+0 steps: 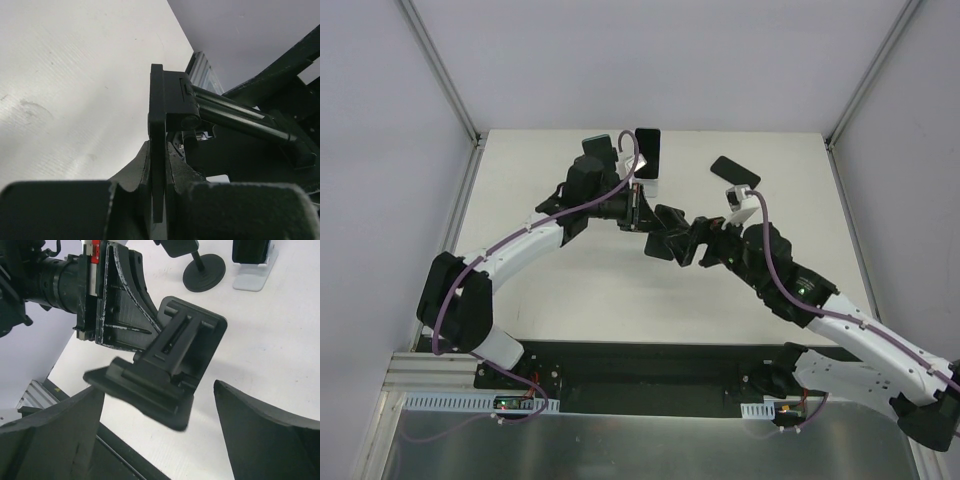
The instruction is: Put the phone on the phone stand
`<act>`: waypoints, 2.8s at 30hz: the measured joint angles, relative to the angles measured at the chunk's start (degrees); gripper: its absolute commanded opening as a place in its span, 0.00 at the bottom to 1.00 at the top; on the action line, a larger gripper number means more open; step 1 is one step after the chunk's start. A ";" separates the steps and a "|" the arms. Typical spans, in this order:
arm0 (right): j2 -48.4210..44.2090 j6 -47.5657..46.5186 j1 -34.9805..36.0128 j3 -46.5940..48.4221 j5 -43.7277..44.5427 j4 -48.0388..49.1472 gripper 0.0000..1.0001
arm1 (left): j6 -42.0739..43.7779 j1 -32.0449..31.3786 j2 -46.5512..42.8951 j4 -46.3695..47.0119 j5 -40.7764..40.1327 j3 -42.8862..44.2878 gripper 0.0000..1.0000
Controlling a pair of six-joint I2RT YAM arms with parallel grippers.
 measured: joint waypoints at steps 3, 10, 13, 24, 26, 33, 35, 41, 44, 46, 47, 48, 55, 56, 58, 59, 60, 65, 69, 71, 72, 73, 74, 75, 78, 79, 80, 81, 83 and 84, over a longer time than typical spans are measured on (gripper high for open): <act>-3.52 -0.37 -0.04 -2.21 -0.76 0.07 0.96 | -4.44 0.50 0.00 4.94 2.16 -2.19 0.00; -10.54 -1.40 -0.04 -6.51 -2.84 -0.48 0.86 | -18.62 2.49 2.21 20.96 8.44 -6.23 0.00; -11.67 -5.97 -0.04 -7.13 -5.29 -0.87 0.61 | -22.36 2.97 3.56 24.28 10.14 -6.38 0.00; -7.26 -15.17 -9.42 -7.13 -15.69 4.17 0.62 | -34.05 2.89 8.22 37.11 15.80 -6.58 0.00; -5.62 -15.50 -10.29 -7.10 -18.58 5.51 0.62 | -34.97 2.54 8.57 38.42 16.09 -6.58 0.00; -3.06 -16.04 -10.62 -7.10 -23.28 8.94 0.56 | -37.44 1.84 9.25 41.77 17.49 -6.58 0.00; -3.13 -16.06 -10.62 -7.10 -23.37 10.23 0.56 | -37.68 1.75 9.31 42.23 17.73 -6.60 0.00; -4.81 -15.72 -11.45 -7.37 -23.76 12.85 0.56 | -38.97 0.68 9.51 43.87 18.67 -6.58 0.00; -4.66 -15.34 -11.69 -7.39 -24.24 14.25 0.50 | -39.36 0.28 9.64 44.70 18.84 -6.58 0.00; -4.35 -14.45 -11.67 -7.45 -24.74 14.95 0.42 | -39.69 0.26 9.77 45.13 18.91 -6.58 0.00; -4.13 -13.84 -11.69 -7.54 -24.96 15.54 0.40 | -39.89 0.28 9.84 45.24 18.88 -6.58 0.00; -4.00 -13.29 -11.67 -7.67 -25.24 16.09 0.33 | -39.98 0.28 9.90 45.27 18.84 -6.58 0.00; -3.34 -6.27 -11.76 -11.28 -29.66 22.27 0.01 | -38.18 0.39 9.94 39.23 18.40 -6.60 0.00; -3.37 -5.05 -11.74 -11.80 -30.67 22.69 0.01 | -37.00 0.39 9.92 37.27 18.40 -6.60 0.00; -3.41 -2.56 -11.76 -12.48 -32.30 23.02 0.01 | -33.77 0.33 9.53 32.06 18.38 -6.47 0.00; -3.52 -1.27 -11.78 -12.74 -32.98 22.95 0.01 | -31.98 0.28 9.07 29.35 18.36 -6.34 0.00; -3.67 -0.33 -11.78 -12.98 -33.51 23.02 0.01 | -30.49 0.28 8.57 27.28 18.29 -6.16 0.00; -4.55 4.15 -12.15 -13.22 -36.61 23.93 0.01 | -24.92 0.28 6.29 21.09 17.75 -4.76 0.00; -4.09 7.48 -13.14 -13.22 -39.15 24.41 0.14 | -23.08 0.28 5.84 19.65 16.90 -4.63 0.00; -3.85 8.61 -13.31 -13.22 -39.56 24.33 0.45 | -22.40 0.28 5.79 18.86 16.63 -4.63 0.00; -3.80 9.70 -13.38 -13.22 -39.52 23.52 0.71 | -21.70 0.31 5.70 18.82 16.44 -4.63 0.00; -3.74 10.56 -13.40 -13.20 -39.32 22.25 0.80 | -20.28 0.31 5.42 18.53 15.52 -4.63 0.00; -3.72 10.91 -13.31 -13.00 -38.45 20.63 0.88 | -19.10 0.33 5.16 18.05 14.51 -4.63 0.00; -3.76 11.04 -13.07 -12.70 -37.24 18.84 0.99 | -18.12 0.33 4.92 17.64 13.64 -4.63 0.00; -3.82 9.68 -9.40 -8.26 -28.59 7.48 0.96 | -14.27 0.50 3.23 13.86 9.77 -4.57 0.00; -4.00 9.22 -7.04 -6.38 -25.18 3.93 0.96 | -12.90 0.83 2.45 11.98 8.39 -4.46 0.00; -4.15 9.01 -5.62 -5.25 -22.84 2.03 0.96 | -11.45 1.05 1.62 9.99 6.88 -4.31 0.00; -4.24 9.01 -3.89 -3.76 -19.43 -0.35 0.96 | -10.10 1.25 0.79 8.46 5.31 -4.26 0.00; -4.09 9.03 -1.22 -1.22 -13.22 -3.82 0.96 | -8.20 1.68 -0.83 6.19 2.67 -4.26 0.00; -3.72 9.05 -0.42 -0.02 -10.29 -5.25 0.96 | -7.41 1.97 -1.51 5.51 1.42 -4.26 0.00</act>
